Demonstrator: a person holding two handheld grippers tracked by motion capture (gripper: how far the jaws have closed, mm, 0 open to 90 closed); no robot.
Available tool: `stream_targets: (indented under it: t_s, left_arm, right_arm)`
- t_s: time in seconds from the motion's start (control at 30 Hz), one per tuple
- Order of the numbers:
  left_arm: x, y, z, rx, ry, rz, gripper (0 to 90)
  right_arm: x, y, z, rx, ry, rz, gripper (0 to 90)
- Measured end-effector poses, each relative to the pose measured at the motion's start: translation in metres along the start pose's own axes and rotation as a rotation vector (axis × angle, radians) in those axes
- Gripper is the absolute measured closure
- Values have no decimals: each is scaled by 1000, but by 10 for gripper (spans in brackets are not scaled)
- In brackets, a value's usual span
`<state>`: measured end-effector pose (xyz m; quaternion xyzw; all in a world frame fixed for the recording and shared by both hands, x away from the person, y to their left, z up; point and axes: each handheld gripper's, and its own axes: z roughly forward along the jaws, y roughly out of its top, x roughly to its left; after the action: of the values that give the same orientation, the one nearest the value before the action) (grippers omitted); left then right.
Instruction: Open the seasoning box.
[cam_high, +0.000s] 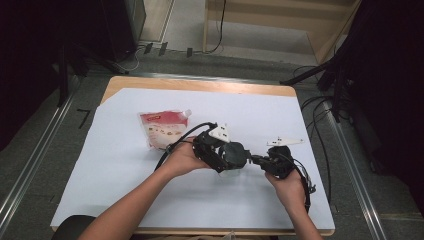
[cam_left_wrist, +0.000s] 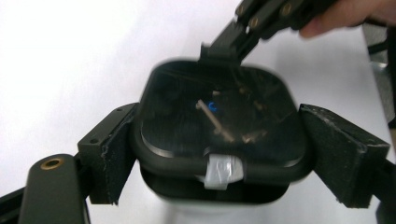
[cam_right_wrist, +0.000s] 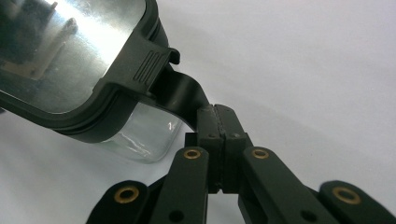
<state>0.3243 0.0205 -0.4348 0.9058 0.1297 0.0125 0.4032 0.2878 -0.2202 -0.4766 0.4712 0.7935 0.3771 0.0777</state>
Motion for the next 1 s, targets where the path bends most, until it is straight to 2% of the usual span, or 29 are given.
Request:
stream_targets:
  t_s: [0.37,0.5,0.8,1.0]
  left_arm:
    - [-4,12,-4,15,13,-16,185]
    - [-4,13,-4,13,10,-36,185]
    - [-4,20,-3,28,12,-37,185]
    - [-4,27,-1,19,10,-48,185]
  right_arm:
    - [1,0,0,-2,2,2,900]
    - [1,0,0,-3,1,-3,900]
    - [1,0,0,-3,1,-1,900]
    - [1,-1,0,-1,5,5,900]
